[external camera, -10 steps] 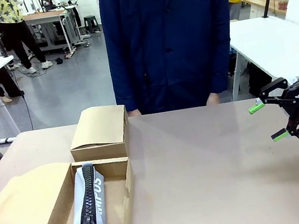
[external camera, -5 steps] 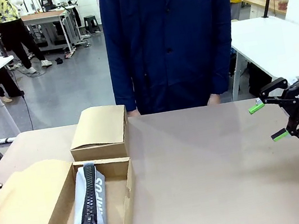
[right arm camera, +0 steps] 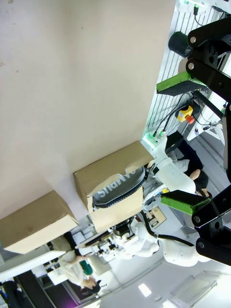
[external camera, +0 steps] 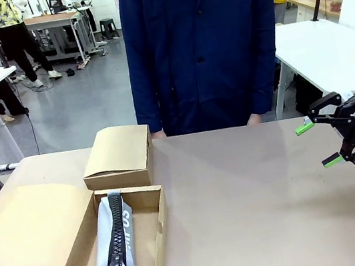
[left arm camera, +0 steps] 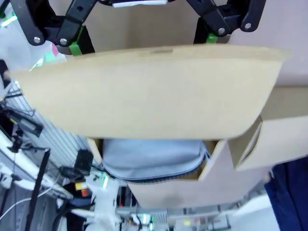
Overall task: Place items inside the box.
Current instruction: Close the lid of the Mailer Box closest to the robot.
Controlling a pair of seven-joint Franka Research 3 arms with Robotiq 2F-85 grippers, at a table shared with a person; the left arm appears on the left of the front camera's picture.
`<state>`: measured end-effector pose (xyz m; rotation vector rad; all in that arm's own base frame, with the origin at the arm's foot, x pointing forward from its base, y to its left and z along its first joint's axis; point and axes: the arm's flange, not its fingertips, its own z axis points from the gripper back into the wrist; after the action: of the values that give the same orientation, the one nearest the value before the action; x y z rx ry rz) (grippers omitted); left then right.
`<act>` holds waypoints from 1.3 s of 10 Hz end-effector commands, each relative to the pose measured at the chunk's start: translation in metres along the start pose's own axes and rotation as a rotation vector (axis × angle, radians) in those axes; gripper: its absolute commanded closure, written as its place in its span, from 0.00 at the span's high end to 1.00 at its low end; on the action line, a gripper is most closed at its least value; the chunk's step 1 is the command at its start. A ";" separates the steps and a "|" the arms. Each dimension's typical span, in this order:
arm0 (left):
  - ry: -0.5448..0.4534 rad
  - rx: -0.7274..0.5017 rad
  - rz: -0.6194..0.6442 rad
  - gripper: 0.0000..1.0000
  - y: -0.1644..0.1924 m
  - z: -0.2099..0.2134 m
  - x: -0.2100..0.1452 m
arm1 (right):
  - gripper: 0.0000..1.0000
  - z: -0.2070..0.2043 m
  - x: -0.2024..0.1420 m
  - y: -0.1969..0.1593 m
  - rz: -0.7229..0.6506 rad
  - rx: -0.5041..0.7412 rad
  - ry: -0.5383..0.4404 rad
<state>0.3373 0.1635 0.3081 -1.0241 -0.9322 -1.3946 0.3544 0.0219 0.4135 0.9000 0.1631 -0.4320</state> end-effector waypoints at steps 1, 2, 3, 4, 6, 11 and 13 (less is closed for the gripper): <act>-0.085 0.036 -0.100 1.00 -0.011 -0.004 0.020 | 1.00 -0.001 0.000 0.001 0.019 0.023 0.002; -0.105 0.025 -0.120 1.00 -0.016 -0.018 0.034 | 1.00 -0.001 0.000 0.001 0.019 0.023 0.002; -0.128 0.018 -0.129 1.00 -0.021 -0.031 0.050 | 1.00 -0.001 0.000 0.001 0.019 0.023 0.002; -0.165 0.001 -0.126 1.00 -0.028 -0.047 0.066 | 1.00 -0.001 0.000 0.001 0.019 0.023 0.002; -0.176 0.082 -0.152 1.00 -0.042 -0.085 0.104 | 1.00 -0.001 0.000 0.001 0.019 0.023 0.002; -0.162 -0.004 -0.085 1.00 -0.063 -0.226 0.113 | 1.00 -0.001 0.000 0.001 0.019 0.023 0.002; -0.053 0.015 -0.120 1.00 -0.074 -0.269 0.098 | 1.00 -0.001 0.000 0.001 0.019 0.023 0.002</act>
<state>0.3556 -0.0723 0.3487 -1.0883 -1.0434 -1.4539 0.3543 0.0222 0.4136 0.8996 0.1635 -0.4308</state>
